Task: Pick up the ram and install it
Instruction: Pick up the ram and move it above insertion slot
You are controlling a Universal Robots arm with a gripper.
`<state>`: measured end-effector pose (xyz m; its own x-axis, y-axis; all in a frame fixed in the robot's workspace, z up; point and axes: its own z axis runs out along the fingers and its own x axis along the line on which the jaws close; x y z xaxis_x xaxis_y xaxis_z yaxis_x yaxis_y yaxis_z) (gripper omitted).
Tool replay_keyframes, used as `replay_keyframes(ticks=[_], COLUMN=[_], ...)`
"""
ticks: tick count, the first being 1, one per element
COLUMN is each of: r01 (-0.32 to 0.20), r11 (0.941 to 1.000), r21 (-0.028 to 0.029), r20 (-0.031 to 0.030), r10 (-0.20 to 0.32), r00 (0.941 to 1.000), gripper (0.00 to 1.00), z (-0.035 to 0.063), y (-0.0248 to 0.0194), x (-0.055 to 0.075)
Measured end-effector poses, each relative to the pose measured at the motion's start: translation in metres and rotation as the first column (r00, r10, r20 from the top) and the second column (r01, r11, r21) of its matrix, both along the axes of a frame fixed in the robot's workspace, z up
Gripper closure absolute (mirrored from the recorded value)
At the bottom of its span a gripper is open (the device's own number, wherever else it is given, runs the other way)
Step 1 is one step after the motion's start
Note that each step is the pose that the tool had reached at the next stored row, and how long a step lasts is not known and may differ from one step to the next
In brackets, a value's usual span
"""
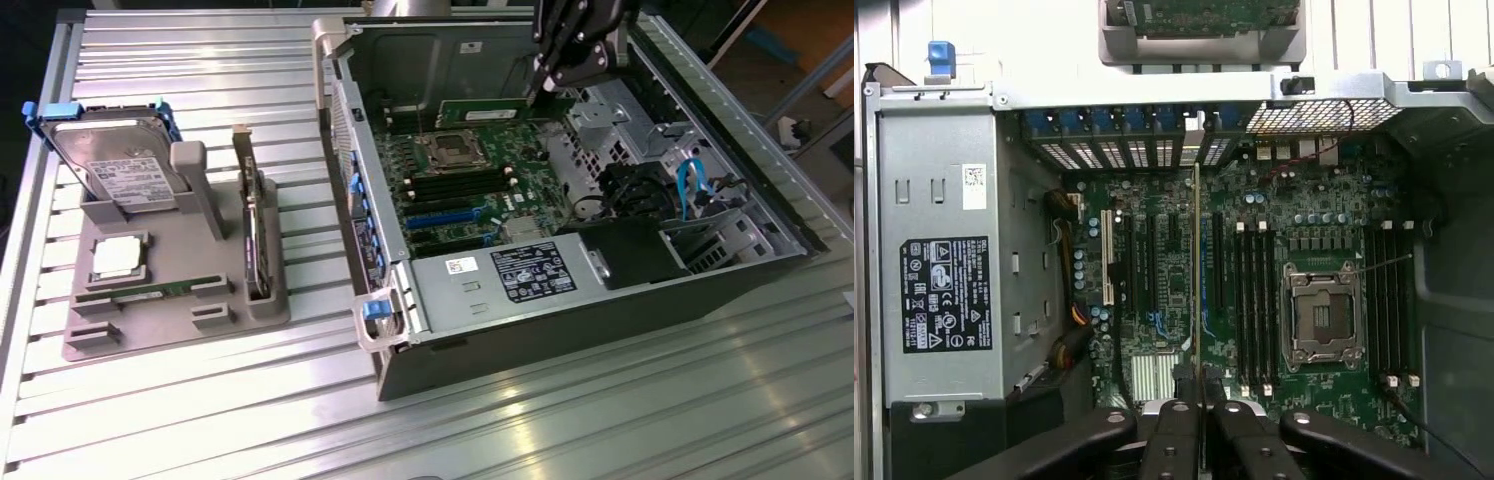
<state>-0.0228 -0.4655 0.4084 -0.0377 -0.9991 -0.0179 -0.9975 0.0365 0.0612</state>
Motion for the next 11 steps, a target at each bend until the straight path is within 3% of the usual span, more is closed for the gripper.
replay_keyframes(ticks=[11], r01=[0.000], r11=[1.0000], r21=[0.0000], r20=[0.0000], r10=[0.000], r00=[1.0000], gripper=[0.88], z=[-0.0018], y=[0.0231], x=[0.000])
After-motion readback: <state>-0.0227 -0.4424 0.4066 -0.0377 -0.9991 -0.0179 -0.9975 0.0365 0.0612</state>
